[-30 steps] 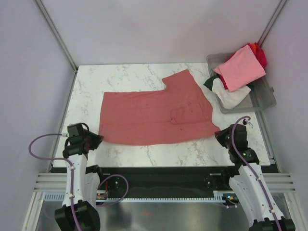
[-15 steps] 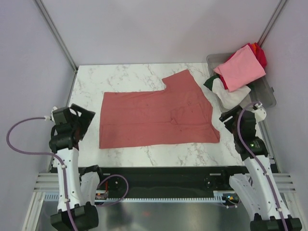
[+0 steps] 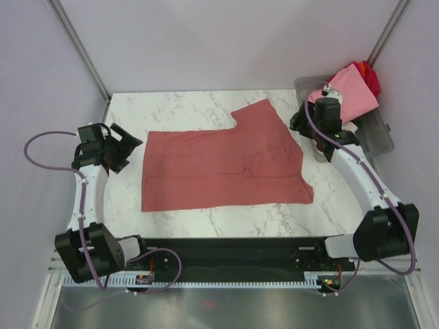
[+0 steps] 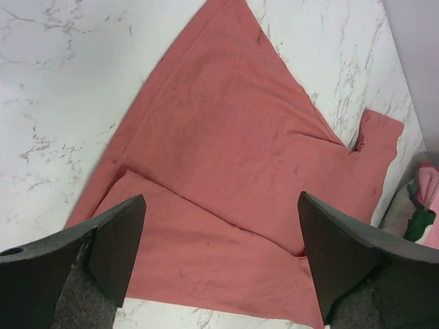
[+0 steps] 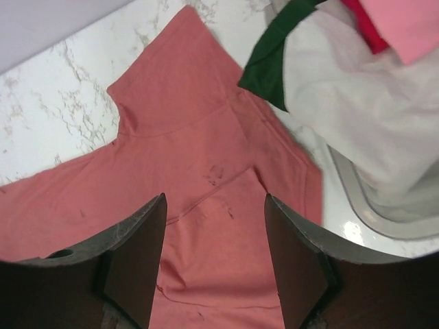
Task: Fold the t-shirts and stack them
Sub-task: Fold the tshirt
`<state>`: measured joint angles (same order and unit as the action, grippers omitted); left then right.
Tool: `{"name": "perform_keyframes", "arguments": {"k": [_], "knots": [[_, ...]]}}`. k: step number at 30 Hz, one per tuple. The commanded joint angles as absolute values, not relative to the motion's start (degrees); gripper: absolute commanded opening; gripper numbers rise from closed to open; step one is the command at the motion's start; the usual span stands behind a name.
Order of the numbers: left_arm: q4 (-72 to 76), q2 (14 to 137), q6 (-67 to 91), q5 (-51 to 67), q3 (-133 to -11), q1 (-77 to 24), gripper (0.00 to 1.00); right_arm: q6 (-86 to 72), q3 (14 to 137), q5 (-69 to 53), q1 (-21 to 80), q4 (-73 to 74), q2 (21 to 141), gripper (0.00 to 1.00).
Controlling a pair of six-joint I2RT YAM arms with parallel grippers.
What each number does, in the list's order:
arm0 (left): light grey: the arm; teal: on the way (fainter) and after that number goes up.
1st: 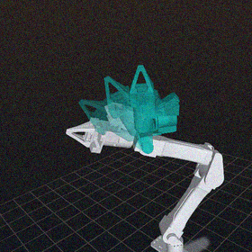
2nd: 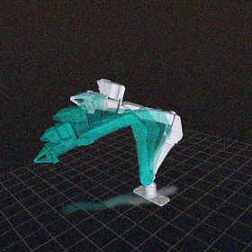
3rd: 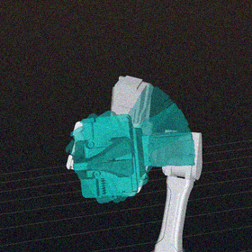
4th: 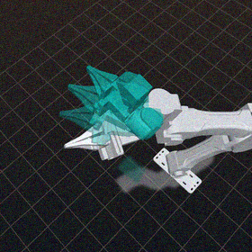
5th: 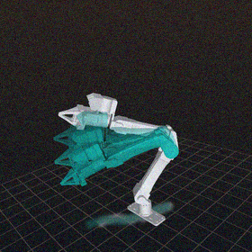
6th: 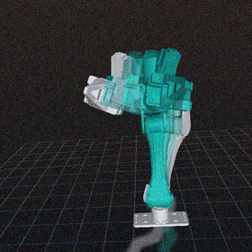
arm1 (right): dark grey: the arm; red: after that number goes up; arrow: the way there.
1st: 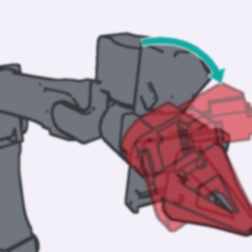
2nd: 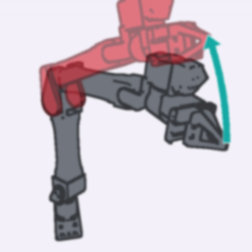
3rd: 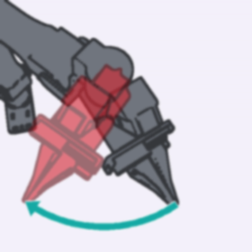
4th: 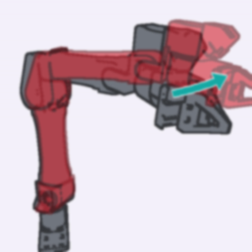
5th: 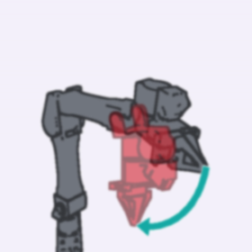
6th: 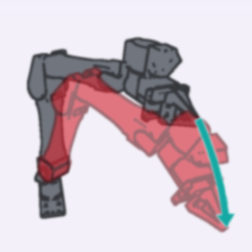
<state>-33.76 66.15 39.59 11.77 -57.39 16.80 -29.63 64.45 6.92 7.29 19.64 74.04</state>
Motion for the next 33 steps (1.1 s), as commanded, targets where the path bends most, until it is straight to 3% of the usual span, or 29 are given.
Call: {"name": "perform_keyframes", "arguments": {"k": [1,5,11,15,16,22,26,33], "knots": [[-25.3,71.3,39.0,15.4,-57.2,15.8,0.98,-24.9,71.3,6.3,10.7,17.9,81.0,0.66],[-23.3,79.4,39.0,16.3,-60.6,15.6,0.92,-23.3,78.9,7.5,13.0,18.3,94.2,0.65],[-16.0,89.2,42.9,16.3,-63.2,12.4,0.93,-21.8,95.6,9.9,13.9,21.4,112.6,0.63],[-15.1,97.0,42.4,14.8,-69.5,11.4,0.93,-19.8,110.2,11.5,14.1,25.0,123.6,0.63],[-14.3,102.1,41.5,14.9,-73.8,11.5,0.93,-18.7,119.0,13.6,14.1,25.7,131.4,0.64],[-13.4,107.0,39.7,14.0,-78.7,11.3,0.93,-17.6,134.4,14.9,13.7,25.7,144.4,0.66],[-13.6,110.2,38.4,13.9,-82.0,11.3,0.94,-18.5,141.2,14.2,12.7,24.9,150.5,0.65],[-13.8,113.8,37.2,14.0,-83.5,11.3,0.93,-18.5,141.7,15.0,12.2,22.3,154.0,0.65]]}}
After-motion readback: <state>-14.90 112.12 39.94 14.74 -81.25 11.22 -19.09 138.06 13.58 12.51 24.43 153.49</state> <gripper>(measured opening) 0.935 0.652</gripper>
